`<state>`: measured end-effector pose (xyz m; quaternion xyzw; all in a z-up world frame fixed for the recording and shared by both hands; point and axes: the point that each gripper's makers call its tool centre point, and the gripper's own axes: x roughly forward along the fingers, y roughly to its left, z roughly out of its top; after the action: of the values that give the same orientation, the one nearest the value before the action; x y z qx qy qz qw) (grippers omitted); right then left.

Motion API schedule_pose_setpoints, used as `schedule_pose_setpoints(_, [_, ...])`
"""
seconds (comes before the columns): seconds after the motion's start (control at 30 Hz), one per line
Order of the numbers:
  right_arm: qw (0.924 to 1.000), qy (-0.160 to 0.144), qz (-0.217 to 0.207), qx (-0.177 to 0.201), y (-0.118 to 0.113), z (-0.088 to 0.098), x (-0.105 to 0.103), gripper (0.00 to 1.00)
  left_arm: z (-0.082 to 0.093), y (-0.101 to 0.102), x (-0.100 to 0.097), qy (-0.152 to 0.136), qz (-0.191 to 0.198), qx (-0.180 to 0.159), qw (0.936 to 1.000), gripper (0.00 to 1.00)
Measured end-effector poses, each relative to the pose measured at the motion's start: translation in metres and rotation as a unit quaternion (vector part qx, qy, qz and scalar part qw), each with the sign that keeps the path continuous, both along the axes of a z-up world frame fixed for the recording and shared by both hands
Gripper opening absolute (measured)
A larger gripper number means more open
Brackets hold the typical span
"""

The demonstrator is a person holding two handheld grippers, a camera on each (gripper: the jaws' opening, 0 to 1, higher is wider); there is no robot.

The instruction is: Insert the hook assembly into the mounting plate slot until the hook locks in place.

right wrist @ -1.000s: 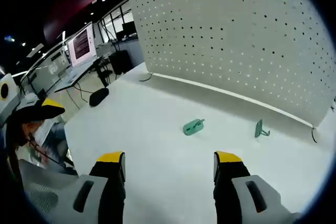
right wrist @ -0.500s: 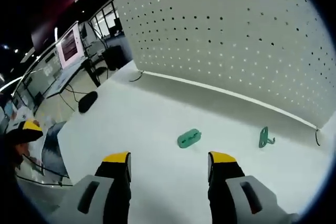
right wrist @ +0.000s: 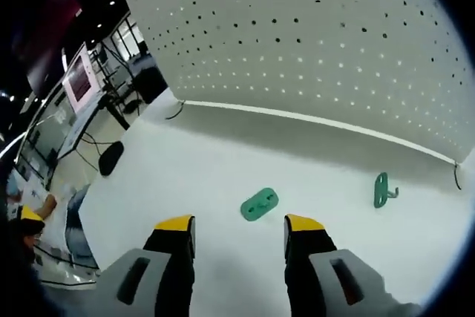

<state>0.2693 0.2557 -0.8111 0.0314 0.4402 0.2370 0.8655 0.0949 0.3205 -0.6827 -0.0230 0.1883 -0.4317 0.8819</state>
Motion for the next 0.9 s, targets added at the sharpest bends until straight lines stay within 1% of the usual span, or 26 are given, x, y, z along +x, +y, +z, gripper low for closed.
schedule_pose_setpoints(0.1, [0.9995, 0.018, -0.023, 0.012, -0.003, -0.004, 0.004, 0.4, 0.0, -0.001, 0.0, 0.0, -0.003, 0.0, 1.0, 0.87])
schedule_pose_setpoints(0.17, [0.9995, 0.016, -0.025, 0.012, -0.004, -0.005, 0.007, 0.39, -0.001, -0.001, 0.001, 0.002, -0.004, 0.0, 1.0, 0.87])
schedule_pose_setpoints(0.3, [0.9987, 0.023, -0.044, 0.015, -0.005, -0.006, 0.012, 0.34, -0.002, -0.001, 0.002, 0.004, -0.005, -0.002, 1.0, 0.87])
schedule_pose_setpoints(0.37, [0.9978, 0.034, -0.052, 0.023, -0.002, -0.007, 0.014, 0.32, -0.002, -0.002, 0.003, 0.005, -0.005, -0.004, 1.0, 0.87])
schedule_pose_setpoints(0.47, [0.9977, 0.036, -0.054, 0.018, -0.001, -0.008, 0.017, 0.3, -0.002, -0.003, 0.004, 0.006, -0.006, -0.005, 0.9999, 0.86])
schedule_pose_setpoints(0.53, [0.9961, 0.049, -0.067, 0.029, -0.001, -0.009, 0.019, 0.27, -0.003, -0.004, 0.005, 0.008, -0.01, -0.006, 0.9999, 0.86])
schedule_pose_setpoints(0.57, [0.9942, 0.062, -0.081, 0.034, -0.001, -0.01, 0.019, 0.26, -0.003, -0.004, 0.005, 0.008, -0.01, -0.005, 0.9999, 0.86])
schedule_pose_setpoints(0.67, [0.9916, 0.079, -0.093, 0.045, -0.002, -0.013, 0.02, 0.25, -0.003, -0.005, 0.006, 0.008, -0.011, -0.006, 0.9999, 0.85])
schedule_pose_setpoints(0.73, [0.9897, 0.088, -0.102, 0.049, -0.003, -0.015, 0.021, 0.23, -0.002, -0.005, 0.006, 0.008, -0.012, -0.007, 0.9999, 0.85])
schedule_pose_setpoints(0.77, [0.9877, 0.094, -0.114, 0.052, -0.004, -0.016, 0.021, 0.21, -0.002, -0.005, 0.007, 0.008, -0.012, -0.008, 0.9999, 0.85])
schedule_pose_setpoints(0.87, [0.977, 0.132, -0.138, 0.095, 0.001, -0.017, 0.02, 0.19, -0.001, -0.005, 0.008, 0.007, -0.013, -0.01, 0.9998, 0.85])
schedule_pose_setpoints(0.9, [0.976, 0.131, -0.144, 0.098, -0.001, -0.018, 0.022, 0.19, -0.001, -0.005, 0.008, 0.008, -0.013, -0.011, 0.9998, 0.85])
